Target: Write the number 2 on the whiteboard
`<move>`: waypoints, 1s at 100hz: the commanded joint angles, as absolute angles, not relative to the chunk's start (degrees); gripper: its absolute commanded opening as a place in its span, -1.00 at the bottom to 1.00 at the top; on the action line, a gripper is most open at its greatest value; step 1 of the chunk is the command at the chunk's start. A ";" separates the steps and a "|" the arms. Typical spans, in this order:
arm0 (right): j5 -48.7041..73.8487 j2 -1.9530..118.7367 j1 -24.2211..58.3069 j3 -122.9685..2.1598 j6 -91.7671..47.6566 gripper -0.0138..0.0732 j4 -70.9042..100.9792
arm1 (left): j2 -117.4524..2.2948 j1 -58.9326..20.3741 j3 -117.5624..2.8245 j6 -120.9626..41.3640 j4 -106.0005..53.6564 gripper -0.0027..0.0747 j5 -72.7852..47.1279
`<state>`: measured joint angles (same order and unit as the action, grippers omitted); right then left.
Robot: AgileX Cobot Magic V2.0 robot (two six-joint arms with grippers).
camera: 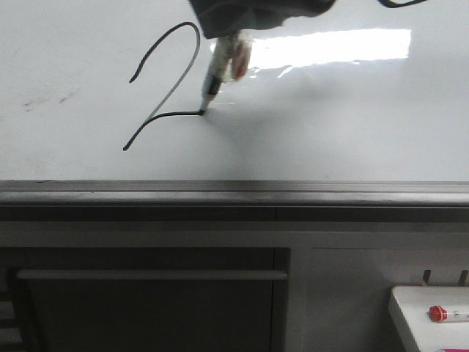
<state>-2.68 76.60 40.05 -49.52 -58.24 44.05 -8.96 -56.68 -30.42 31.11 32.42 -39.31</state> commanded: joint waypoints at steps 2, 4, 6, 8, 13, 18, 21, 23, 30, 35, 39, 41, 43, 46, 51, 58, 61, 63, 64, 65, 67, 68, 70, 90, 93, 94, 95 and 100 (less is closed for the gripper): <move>-7.59 72.56 35.42 -48.01 -59.53 -0.86 44.00 | -9.73 -57.02 -31.75 31.70 33.63 -0.98 -35.17; -7.59 72.21 34.92 -47.54 -59.53 -0.86 44.28 | -9.73 -57.02 -31.75 31.70 33.63 -0.98 -35.17; -7.59 71.70 34.23 -47.11 -59.53 -0.86 44.57 | -9.73 -57.02 -31.75 31.70 33.63 -0.98 -35.17; -7.59 71.26 33.55 -46.84 -59.53 -0.86 44.88 | -9.73 -57.02 -31.75 31.70 33.63 -0.98 -35.17; -7.47 70.48 32.17 -46.40 -59.53 -0.86 45.37 | -9.73 -57.02 -31.75 31.70 33.63 -0.98 -35.17; -7.36 70.16 31.20 -46.41 -59.53 -0.86 45.63 | -9.73 -57.02 -31.75 31.70 33.63 -0.98 -35.17; -7.36 70.16 30.91 -46.41 -59.53 -0.86 45.63 | -9.73 -57.02 -31.75 31.70 33.63 -0.98 -35.17; -7.36 70.16 30.93 -46.41 -59.53 -0.86 45.63 | -9.73 -57.02 -31.75 31.70 33.63 -0.98 -35.17; -7.30 70.16 30.93 -46.41 -59.53 -0.86 45.63 | -9.73 -57.02 -31.75 31.70 33.63 -0.98 -35.17; -6.49 70.16 30.93 -46.41 -59.53 -0.86 45.63 | -9.73 -57.02 -31.75 31.70 33.63 -0.98 -35.17; -4.93 69.70 31.04 -46.88 -59.53 -0.86 46.12 | -9.73 -57.02 -31.75 31.70 33.63 -0.98 -35.17; -3.57 69.28 31.16 -47.26 -59.53 -0.86 46.58 | -9.73 -57.02 -31.75 31.70 33.63 -0.98 -35.17; -1.60 68.78 31.41 -47.78 -59.53 -0.86 47.03 | -9.73 -57.02 -31.75 31.70 33.63 -0.98 -35.17; 1.68 67.76 31.60 -48.69 -59.53 -0.86 47.83 | -9.73 -57.02 -31.75 31.70 33.63 -0.98 -35.17; 8.59 65.44 32.64 -50.52 -59.53 -0.86 48.77 | -9.73 -57.02 -31.75 31.70 33.47 -0.98 -35.17; 16.01 62.32 34.77 -53.63 -59.53 -0.86 48.91 | -9.73 -57.02 -31.75 31.70 32.89 -0.98 -35.17; 18.09 61.24 35.80 -54.87 -59.53 -0.86 48.91 | -9.73 -57.02 -31.75 31.70 32.86 -0.98 -35.13; 19.22 60.47 36.56 -55.78 -59.53 -0.86 48.91 | -9.73 -57.05 -31.75 31.70 32.86 -0.98 -34.75; 19.51 60.20 36.81 -56.06 -59.53 -0.86 48.91 | -9.73 -57.05 -31.75 31.70 32.86 -0.98 -34.48; 20.00 59.67 37.28 -56.62 -59.53 -0.86 48.91 | -9.73 -57.05 -31.75 31.70 32.86 -0.98 -34.34; 20.37 59.16 37.73 -57.40 -59.53 -0.86 48.81 | -9.73 -57.05 -31.75 31.70 32.86 -0.98 -33.87; 20.67 58.70 38.16 -57.66 -59.53 -0.86 48.81 | -9.73 -57.05 -31.75 31.70 32.86 -0.98 -33.70; 21.03 58.11 38.77 -58.40 -59.53 -0.86 48.81 | -9.73 -57.05 -31.75 31.70 32.86 -0.98 -33.30; 24.80 56.10 42.27 -61.73 -59.53 -0.86 48.81 | -14.06 -57.05 -35.28 20.88 21.44 -0.57 -32.59; 26.01 56.10 42.69 -61.73 -59.53 -0.86 48.81 | -15.46 -57.05 -36.48 17.29 18.64 -0.43 -32.72; 26.28 56.26 42.78 -61.73 -59.53 -0.86 48.81 | -16.22 -57.05 -36.74 15.59 17.96 -0.39 -32.83; 26.59 56.29 42.80 -61.73 -59.53 -0.86 48.81 | -16.61 -57.05 -37.01 14.76 16.70 -0.32 -32.84; 29.09 57.02 43.78 -61.73 -59.53 -0.86 48.81 | -19.71 -57.05 -39.37 9.37 12.89 -0.05 -33.20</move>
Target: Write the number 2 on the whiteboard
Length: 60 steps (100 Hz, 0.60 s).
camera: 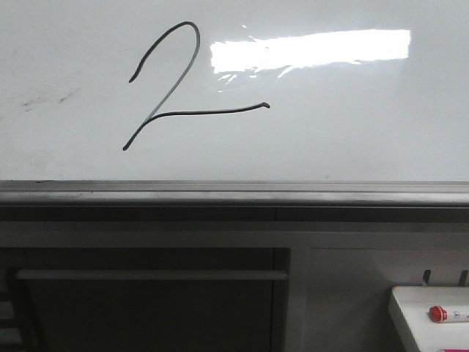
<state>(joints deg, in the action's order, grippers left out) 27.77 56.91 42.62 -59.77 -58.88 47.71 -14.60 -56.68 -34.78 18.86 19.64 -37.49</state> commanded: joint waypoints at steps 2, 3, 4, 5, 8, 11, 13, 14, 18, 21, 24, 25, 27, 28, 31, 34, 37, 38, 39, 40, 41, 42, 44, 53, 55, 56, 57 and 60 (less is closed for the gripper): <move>29.63 57.30 44.05 -61.73 -59.53 -0.86 48.81 | -21.10 -57.05 -40.03 7.26 11.54 0.05 -33.42; 30.12 57.56 44.35 -61.73 -59.53 -0.86 48.81 | -22.02 -57.05 -40.72 5.95 11.14 0.08 -33.54; 30.33 57.69 44.50 -61.73 -59.53 -0.86 48.81 | -22.48 -57.05 -41.08 5.34 10.36 0.14 -33.81; 30.79 57.93 44.84 -61.73 -59.53 -0.86 48.81 | -23.42 -57.05 -41.78 4.75 9.96 0.17 -33.82; 31.36 58.29 45.62 -61.73 -59.63 -0.86 48.81 | -25.30 -57.05 -43.18 2.13 8.51 0.25 -34.10; 31.49 58.81 46.48 -61.73 -60.05 -0.86 48.81 | -27.04 -57.05 -44.53 0.48 6.95 0.31 -34.09; 31.54 59.13 47.13 -61.73 -60.50 -0.86 48.81 | -28.31 -57.05 -45.52 -0.59 6.32 0.32 -34.09; 31.54 59.24 47.58 -61.73 -60.65 -0.86 48.81 | -28.73 -57.05 -46.17 -0.92 5.78 0.32 -34.09; 31.23 59.73 48.77 -61.73 -61.84 -0.86 48.81 | -31.15 -57.05 -47.81 -2.56 3.90 0.31 -34.09; 30.98 60.06 49.95 -61.73 -62.63 -0.86 48.81 | -32.62 -57.05 -49.33 -3.29 2.61 0.29 -34.22; 30.84 60.37 50.87 -61.83 -63.25 -0.86 48.81 | -34.34 -57.05 -50.42 -3.85 1.49 0.28 -34.33; 30.84 60.49 51.08 -61.83 -63.54 -0.86 48.81 | -34.67 -57.05 -50.68 -4.27 0.84 0.28 -34.33; 30.51 60.62 51.66 -61.83 -63.87 -0.86 48.81 | -35.60 -57.05 -51.41 -4.81 0.00 0.28 -34.33; 30.37 60.61 52.03 -61.83 -63.90 -0.86 48.81 | -35.88 -57.05 -51.88 -4.95 -0.44 0.27 -34.46; 30.04 60.88 52.73 -61.83 -64.01 -0.86 48.81 | -37.21 -57.05 -52.73 -5.75 -1.83 0.25 -34.62; 29.68 60.97 53.32 -61.83 -64.01 -0.86 48.81 | -38.16 -57.05 -53.47 -7.45 -3.25 0.22 -35.19; 29.31 61.02 53.73 -61.83 -64.01 -0.86 48.81 | -38.98 -57.05 -54.11 -9.11 -5.30 0.19 -35.80; 29.18 61.02 53.86 -61.83 -64.01 -0.86 48.81 | -39.35 -57.05 -54.40 -9.57 -5.71 0.19 -36.02; 29.07 61.02 53.85 -61.83 -64.01 -0.86 48.81 | -39.52 -57.05 -54.53 -10.55 -6.67 0.17 -36.48; 28.92 61.02 54.03 -61.83 -64.01 -0.86 48.81 | -39.84 -57.05 -54.81 -11.05 -7.12 0.17 -36.74; 28.81 61.02 54.15 -61.83 -64.01 -0.86 48.81 | -40.01 -57.05 -54.93 -12.10 -7.60 0.16 -37.31; 28.78 61.02 54.16 -61.83 -64.01 -0.86 48.81 | -40.17 -57.05 -55.13 -12.63 -8.60 0.15 -37.60; 28.63 61.02 54.25 -61.83 -64.01 -0.86 48.81 | -40.59 -57.05 -55.31 -14.11 -10.20 0.12 -38.55; 28.55 60.92 54.30 -62.19 -64.01 -0.86 49.05 | -42.22 -57.05 -55.70 -18.54 -17.60 0.01 -43.16; 28.67 60.92 54.30 -62.29 -64.01 -0.86 49.21 | -42.59 -57.05 -55.70 -19.23 -18.63 -0.01 -44.27; 28.79 60.92 54.30 -62.29 -64.01 -0.86 49.51 | -42.70 -57.05 -55.70 -19.46 -19.58 -0.02 -44.68; 28.79 60.92 54.45 -62.51 -64.01 -0.86 49.52 | -42.95 -57.05 -55.70 -19.90 -19.99 -0.03 -45.46; 29.03 60.92 54.71 -62.78 -64.01 -0.86 49.61 | -43.47 -57.05 -55.70 -20.85 -21.52 -0.07 -46.82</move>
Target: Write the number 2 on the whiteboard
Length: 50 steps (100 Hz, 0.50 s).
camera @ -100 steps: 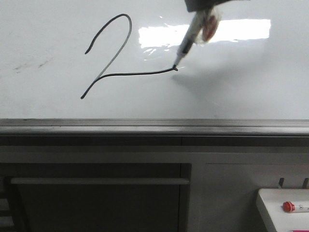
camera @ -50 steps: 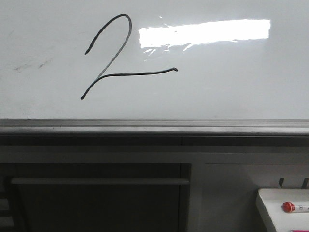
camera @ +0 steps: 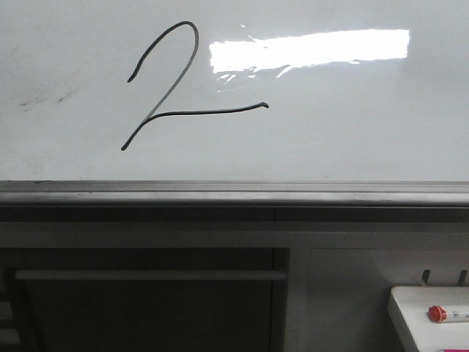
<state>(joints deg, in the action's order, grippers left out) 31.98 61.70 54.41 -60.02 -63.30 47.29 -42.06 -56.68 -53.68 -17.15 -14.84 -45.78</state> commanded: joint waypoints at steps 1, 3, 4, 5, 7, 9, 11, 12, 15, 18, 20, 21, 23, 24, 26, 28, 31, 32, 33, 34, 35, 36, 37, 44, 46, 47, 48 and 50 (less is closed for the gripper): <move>29.03 60.92 54.72 -62.85 -64.01 -0.86 49.61 | -43.59 -57.05 -55.70 -21.09 -21.52 -0.07 -47.12; 29.18 60.92 54.95 -63.05 -64.01 -0.86 49.61 | -43.83 -57.05 -55.70 -21.39 -22.03 -0.08 -47.63; 29.18 60.92 54.97 -63.32 -64.01 -0.86 49.61 | -43.82 -57.05 -55.70 -21.52 -22.03 -0.10 -47.97; 29.32 60.92 55.12 -63.41 -64.01 -0.86 49.61 | -44.06 -57.05 -55.70 -21.52 -22.03 -0.10 -48.12; 29.32 60.92 55.50 -63.71 -64.01 -0.86 49.61 | -44.19 -57.05 -55.70 -21.52 -22.03 -0.11 -48.30; 29.44 60.92 55.85 -63.90 -64.01 -0.86 49.61 | -44.30 -57.05 -55.70 -21.52 -21.92 -0.12 -48.43; 29.44 60.92 56.07 -64.18 -64.01 -0.86 49.61 | -44.43 -57.05 -55.70 -21.52 -21.92 -0.12 -48.43; 29.44 60.92 56.30 -64.20 -64.06 -0.86 49.61 | -44.43 -57.05 -55.70 -21.52 -21.92 -0.12 -48.43; 29.70 60.92 56.72 -64.50 -64.06 -0.86 49.61 | -44.43 -57.05 -55.70 -21.52 -21.81 -0.12 -47.80; 29.70 60.92 57.12 -64.76 -64.06 -0.86 49.61 | -44.43 -57.05 -55.70 -21.52 -21.91 -0.12 -47.17; 29.82 60.92 57.41 -64.90 -64.06 -0.86 49.61 | -44.43 -57.05 -55.70 -21.52 -21.91 -0.12 -46.75; 29.83 60.92 57.58 -65.02 -64.06 -0.86 49.61 | -44.43 -57.05 -55.70 -21.52 -22.00 -0.12 -46.62; 29.99 60.92 57.71 -65.12 -64.06 -0.86 49.61 | -44.43 -57.05 -55.70 -21.52 -22.00 -0.12 -46.19; 30.27 60.92 57.72 -65.11 -64.06 -0.86 49.73 | -44.43 -57.05 -55.70 -21.52 -22.00 -0.12 -46.06; 30.80 60.92 57.88 -65.24 -64.06 -0.86 49.73 | -44.43 -57.05 -55.70 -21.52 -22.00 -0.12 -45.79; 31.10 60.92 57.99 -65.35 -64.06 -0.86 49.73 | -44.43 -57.05 -55.70 -21.52 -22.00 -0.12 -45.65; 31.73 60.92 57.99 -65.49 -64.06 -0.86 49.73 | -44.43 -57.05 -55.70 -21.52 -22.00 -0.12 -45.33; 31.83 60.92 57.99 -65.49 -64.06 -0.86 49.73 | -44.43 -57.05 -55.70 -21.52 -22.00 -0.12 -45.22; 31.98 60.92 57.99 -65.49 -64.06 -0.86 49.92 | -44.43 -57.05 -55.70 -21.52 -22.00 -0.12 -45.22; 32.19 60.92 57.99 -65.49 -64.06 -0.86 50.00 | -44.43 -57.05 -55.70 -21.52 -21.78 -0.12 -45.08; 32.19 60.92 57.99 -65.49 -64.06 -0.86 50.00 | -44.43 -57.05 -55.70 -21.52 -21.78 -0.12 -45.09; 32.37 60.92 57.99 -65.49 -64.06 -0.86 50.11 | -44.43 -57.05 -55.70 -21.52 -21.63 -0.12 -44.83; 32.38 60.92 57.99 -65.49 -64.06 -0.86 50.11 | -44.43 -57.05 -55.70 -21.52 -21.49 -0.12 -44.73; 33.17 60.92 57.99 -65.49 -64.06 -0.86 50.22 | -44.43 -57.05 -55.70 -21.52 -21.49 -0.12 -44.15; 33.32 60.92 57.99 -65.49 -64.06 -0.86 50.22 | -44.43 -57.05 -55.70 -21.52 -21.49 -0.12 -44.07; 33.47 60.77 57.99 -65.49 -64.06 -0.86 50.22 | -44.43 -57.05 -55.70 -21.52 -21.49 -0.12 -44.07; 33.47 60.78 57.99 -65.49 -64.06 -0.86 50.22 | -44.43 -57.05 -55.70 -21.52 -21.49 -0.12 -44.07; 33.74 60.78 57.99 -65.49 -64.06 -0.86 50.22 | -44.57 -57.05 -55.70 -21.52 -21.49 -0.12 -44.07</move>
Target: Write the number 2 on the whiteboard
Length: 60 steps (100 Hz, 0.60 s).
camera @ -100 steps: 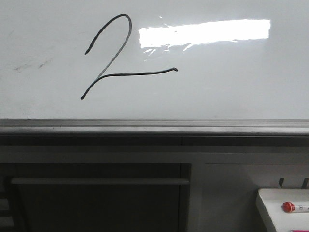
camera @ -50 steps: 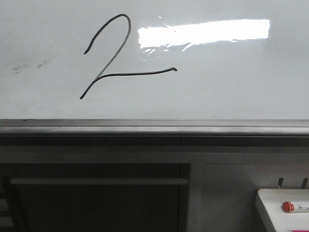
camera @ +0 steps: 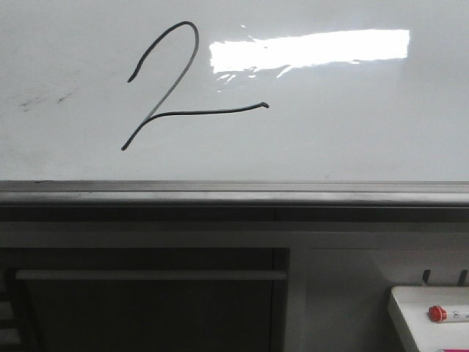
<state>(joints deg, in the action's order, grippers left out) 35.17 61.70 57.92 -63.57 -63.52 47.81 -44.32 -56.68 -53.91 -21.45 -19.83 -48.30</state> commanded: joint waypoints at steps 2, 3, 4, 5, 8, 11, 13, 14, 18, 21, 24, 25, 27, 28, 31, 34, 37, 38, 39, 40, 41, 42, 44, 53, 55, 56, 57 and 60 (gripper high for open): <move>33.89 60.78 57.99 -65.49 -64.06 -0.86 50.39 | -44.66 -57.05 -55.70 -21.52 -21.49 -0.12 -44.17; 33.87 60.78 57.99 -65.49 -64.06 -0.86 50.39 | -44.66 -57.05 -55.70 -21.52 -21.49 -0.12 -44.17; 33.94 60.78 57.99 -65.49 -64.06 -0.86 50.55 | -44.66 -57.05 -55.70 -21.39 -21.49 -0.12 -44.27; 34.04 60.78 57.99 -65.49 -64.06 -0.86 50.55 | -44.66 -57.05 -55.70 -21.39 -21.49 -0.12 -44.28; 34.09 60.78 57.99 -65.49 -64.06 -0.86 50.55 | -44.66 -57.05 -55.70 -21.27 -21.49 -0.12 -44.43; 34.16 60.78 57.99 -65.49 -64.06 -0.86 50.65 | -44.66 -57.05 -55.70 -21.29 -21.62 -0.12 -44.43; 34.24 60.78 57.99 -65.49 -64.06 -0.86 50.65 | -44.69 -57.05 -55.70 -21.29 -21.63 -0.12 -44.43; 34.24 60.78 57.99 -65.49 -64.06 -0.86 50.65 | -44.69 -57.05 -55.70 -21.29 -21.75 -0.13 -44.43; 34.32 60.78 57.99 -65.49 -64.06 -0.86 50.65 | -44.93 -57.05 -55.70 -21.29 -21.75 -0.13 -44.43; 34.40 60.78 57.99 -65.49 -64.06 -0.86 50.65 | -44.93 -57.05 -55.70 -21.29 -21.75 -0.16 -44.43; 34.40 60.78 57.99 -65.49 -64.06 -0.86 50.85 | -44.93 -57.05 -55.70 -21.10 -21.87 -0.21 -44.43; 34.47 60.78 57.99 -65.49 -64.06 -0.86 50.98 | -44.93 -57.05 -55.70 -21.16 -21.87 -0.23 -44.43; 34.47 60.78 57.99 -65.49 -64.06 -0.86 51.11 | -44.93 -57.05 -55.70 -20.87 -21.87 -0.27 -44.43; 34.47 60.78 57.99 -65.49 -64.06 -0.86 51.23 | -44.93 -57.05 -55.70 -20.62 -21.87 -0.28 -44.43; 34.47 60.78 57.99 -65.49 -64.06 -0.86 51.44 | -44.93 -57.05 -55.70 -20.40 -21.87 -0.35 -44.54; 34.54 60.78 57.99 -65.49 -64.06 -0.86 51.86 | -44.93 -57.05 -55.70 -20.42 -21.87 -0.41 -44.63; 34.69 60.78 57.99 -65.49 -64.06 -0.86 52.36 | -45.35 -57.05 -55.70 -20.42 -21.87 -0.47 -44.63; 34.69 60.78 57.99 -65.49 -64.06 -0.86 52.36 | -45.38 -57.05 -55.70 -20.42 -21.87 -0.49 -44.63; 34.69 60.78 57.99 -65.49 -64.06 -0.86 52.56 | -45.51 -57.05 -55.70 -20.42 -21.87 -0.50 -44.63; 34.69 60.78 57.99 -65.49 -64.06 -0.86 52.64 | -45.64 -57.05 -55.70 -20.42 -21.87 -0.51 -44.67; 34.69 60.78 57.99 -65.49 -64.06 -0.86 52.62 | -45.64 -57.05 -55.70 -20.42 -21.87 -0.53 -44.67; 34.69 60.78 57.99 -65.49 -64.06 -0.86 52.76 | -45.64 -57.05 -55.70 -20.42 -21.98 -0.54 -44.67; 34.69 60.78 57.99 -65.49 -64.06 -0.86 52.76 | -45.76 -57.05 -55.70 -20.42 -21.98 -0.57 -44.67; 34.69 60.78 57.99 -65.49 -64.06 -0.86 52.84 | -46.02 -57.05 -55.70 -20.42 -21.98 -0.66 -44.67; 34.69 60.78 57.99 -65.49 -64.06 -0.86 52.84 | -46.13 -57.05 -55.70 -20.42 -21.98 -0.68 -44.67; 34.69 60.78 57.99 -65.49 -64.06 -0.86 52.84 | -46.14 -57.05 -55.70 -20.42 -21.98 -0.69 -44.67; 34.69 60.78 57.99 -65.49 -64.06 -0.86 52.84 | -46.30 -57.05 -55.70 -20.42 -21.98 -0.70 -44.67; 34.77 60.78 57.99 -65.49 -64.06 -0.86 52.99 | -46.57 -57.05 -55.70 -20.42 -21.98 -0.72 -44.67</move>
